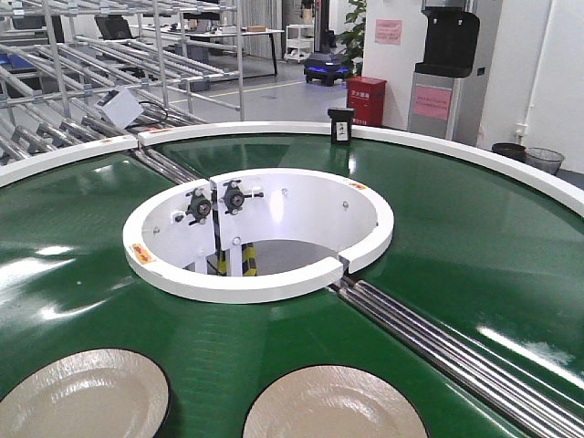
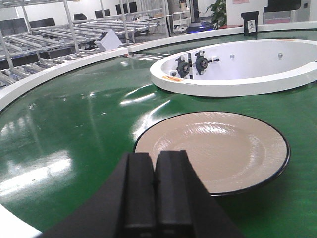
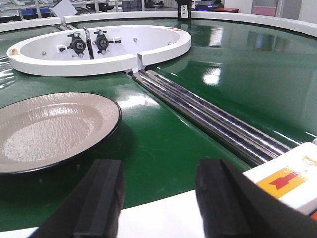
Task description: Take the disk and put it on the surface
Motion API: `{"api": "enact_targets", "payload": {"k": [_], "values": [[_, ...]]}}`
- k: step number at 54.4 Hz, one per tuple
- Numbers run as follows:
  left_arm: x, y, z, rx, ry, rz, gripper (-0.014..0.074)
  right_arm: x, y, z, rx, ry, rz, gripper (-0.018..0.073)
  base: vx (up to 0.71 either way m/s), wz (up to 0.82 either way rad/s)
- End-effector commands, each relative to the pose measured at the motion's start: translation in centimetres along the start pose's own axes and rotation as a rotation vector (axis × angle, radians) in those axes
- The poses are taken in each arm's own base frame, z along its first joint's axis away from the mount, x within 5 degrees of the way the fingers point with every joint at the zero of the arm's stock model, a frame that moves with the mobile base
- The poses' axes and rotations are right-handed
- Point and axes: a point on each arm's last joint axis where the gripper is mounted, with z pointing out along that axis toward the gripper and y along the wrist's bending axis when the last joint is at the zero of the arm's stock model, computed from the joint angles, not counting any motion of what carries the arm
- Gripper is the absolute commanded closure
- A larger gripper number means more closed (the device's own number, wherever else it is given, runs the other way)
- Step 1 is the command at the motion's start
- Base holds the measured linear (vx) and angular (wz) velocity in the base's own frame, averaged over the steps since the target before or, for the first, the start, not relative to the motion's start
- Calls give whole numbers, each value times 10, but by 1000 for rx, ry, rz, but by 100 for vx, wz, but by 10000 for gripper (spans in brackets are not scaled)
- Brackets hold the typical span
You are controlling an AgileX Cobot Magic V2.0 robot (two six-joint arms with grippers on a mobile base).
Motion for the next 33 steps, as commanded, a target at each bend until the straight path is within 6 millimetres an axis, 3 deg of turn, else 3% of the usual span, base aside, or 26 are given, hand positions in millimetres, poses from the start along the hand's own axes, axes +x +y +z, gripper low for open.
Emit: {"api": "enact_targets", "payload": {"k": [1,27,33], "values": [[0,0,0,-5,-76,-9,595,-8,-2,-1,26,-80,-8,154,0,0],[0,0,0,-5,-76,-9,595,-8,-2,-1,26,-80,-9,154,0,0],[0,0,0,-5,-76,-9,595,-8,-3,-1,42,-73,-141,154,0,0]]}}
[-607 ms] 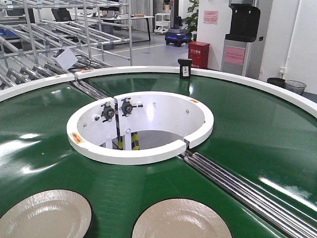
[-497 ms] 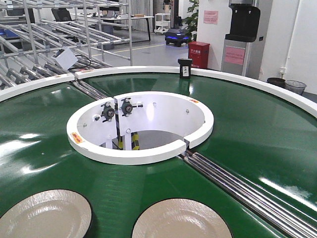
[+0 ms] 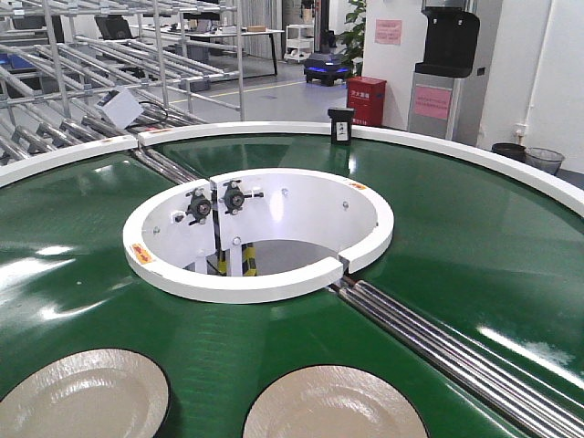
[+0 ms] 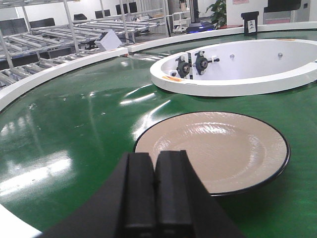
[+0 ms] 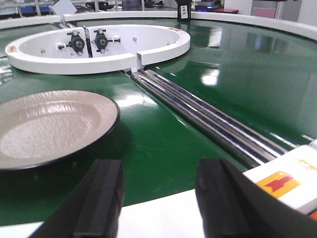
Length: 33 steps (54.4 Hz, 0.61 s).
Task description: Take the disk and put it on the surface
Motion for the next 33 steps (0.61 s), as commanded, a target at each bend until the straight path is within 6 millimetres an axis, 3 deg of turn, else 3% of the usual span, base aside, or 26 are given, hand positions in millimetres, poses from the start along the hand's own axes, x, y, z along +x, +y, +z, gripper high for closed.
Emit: {"api": "enact_targets", "payload": {"k": [1,21,33], "values": [[0,0,0,-5,-76,-9,595,-8,-3,-1,40,-74,-105,154,0,0],[-4,1,0,-11,-120,-9,595,-10,-4,-1,47,-103,-98,154,0,0],[-33,5,-8,-48,-386,-41,595,-31,-11,-7,130,-328,-57,154,0,0]]}}
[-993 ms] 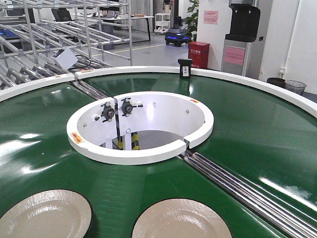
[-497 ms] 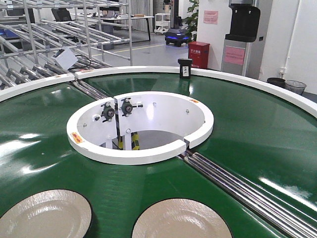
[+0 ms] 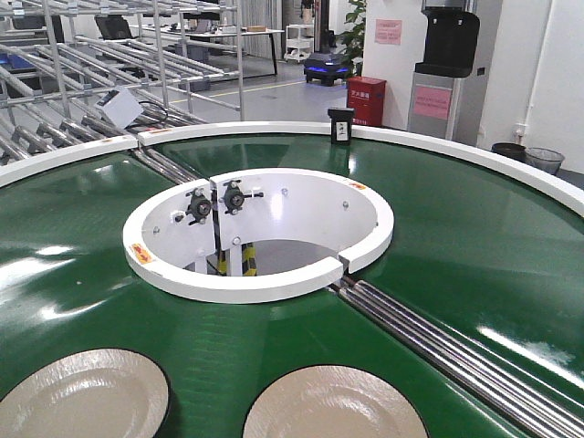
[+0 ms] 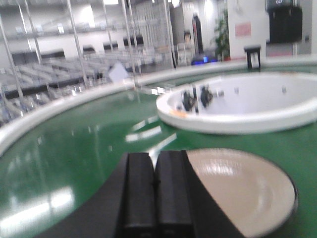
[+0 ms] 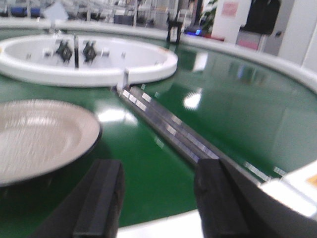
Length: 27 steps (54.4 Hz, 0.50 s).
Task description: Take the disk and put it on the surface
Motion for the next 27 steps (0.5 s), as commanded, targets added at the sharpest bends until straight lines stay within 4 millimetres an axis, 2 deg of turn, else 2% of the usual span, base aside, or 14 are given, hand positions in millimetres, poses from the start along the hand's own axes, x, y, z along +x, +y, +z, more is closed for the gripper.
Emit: {"api": "enact_targets", "payload": {"k": [1,6,9,13,16,18,22,27], "values": [[-23,4,-4,-30,-236,-63,595,-24,-9,-4,100,-237,36,154,0,0],[-55,7,-8,-37,-344,-101,595,-56,-16,-15,156,-421,56,154,0,0],[-85,9,-14,-39,-412,-91,595,-80,-18,-22,168,-489,30,154,0,0],[-131,12,-16,-43,-473,-69,595,-120,-21,-32,178,-563,11,154,0,0],[-158,14,-7,-40,-457,-63,595,-155,-24,-35,179,-600,12,154,0,-1],[-177,15,2,-37,-446,-63,595,-180,-26,-31,175,-604,7,154,0,0],[-214,17,25,-31,-424,-63,595,-213,-28,-16,171,-577,-17,154,0,0],[-241,18,62,-20,-349,-61,595,-250,-32,21,146,-503,-16,154,0,0]]}}
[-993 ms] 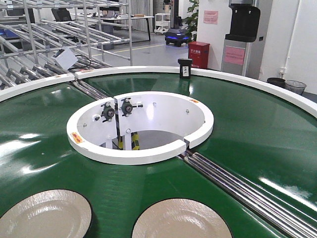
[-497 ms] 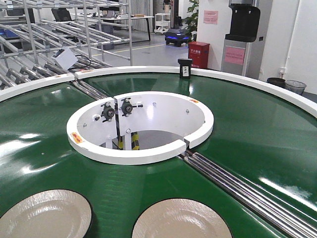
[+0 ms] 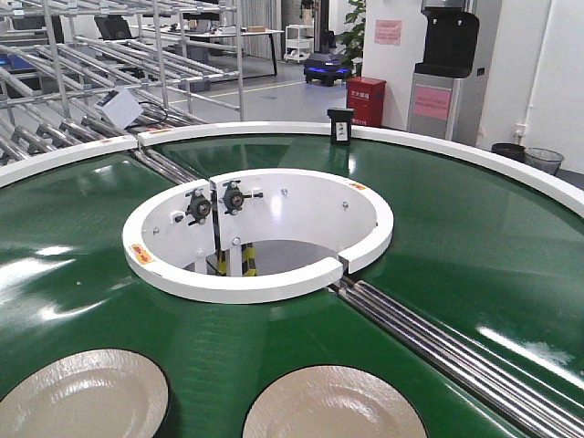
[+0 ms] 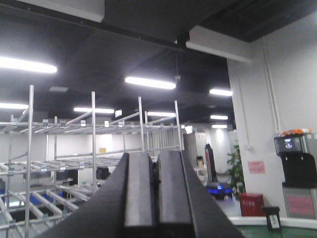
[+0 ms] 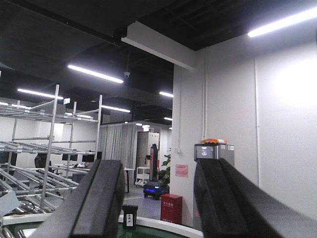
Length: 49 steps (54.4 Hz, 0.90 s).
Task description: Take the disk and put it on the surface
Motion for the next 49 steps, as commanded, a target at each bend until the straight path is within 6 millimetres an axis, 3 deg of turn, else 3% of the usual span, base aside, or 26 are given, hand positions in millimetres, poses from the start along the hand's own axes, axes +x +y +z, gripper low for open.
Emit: {"api": "enact_targets", "payload": {"k": [1,9,19,32,38,49], "values": [[-17,-1,49,9,37,-11,595,-16,1,47,-6,33,-24,154,0,0],[-1,-3,106,14,139,-11,595,3,7,108,-21,159,16,154,0,0],[40,-5,136,17,271,-13,595,52,13,147,-20,317,91,154,0,0],[87,-7,157,23,434,-22,569,104,20,165,-32,510,136,135,0,0],[97,-8,161,22,461,-29,513,109,21,166,-33,533,147,69,0,0],[100,-8,162,22,471,-29,342,110,21,166,-37,543,147,-156,0,0]]}}
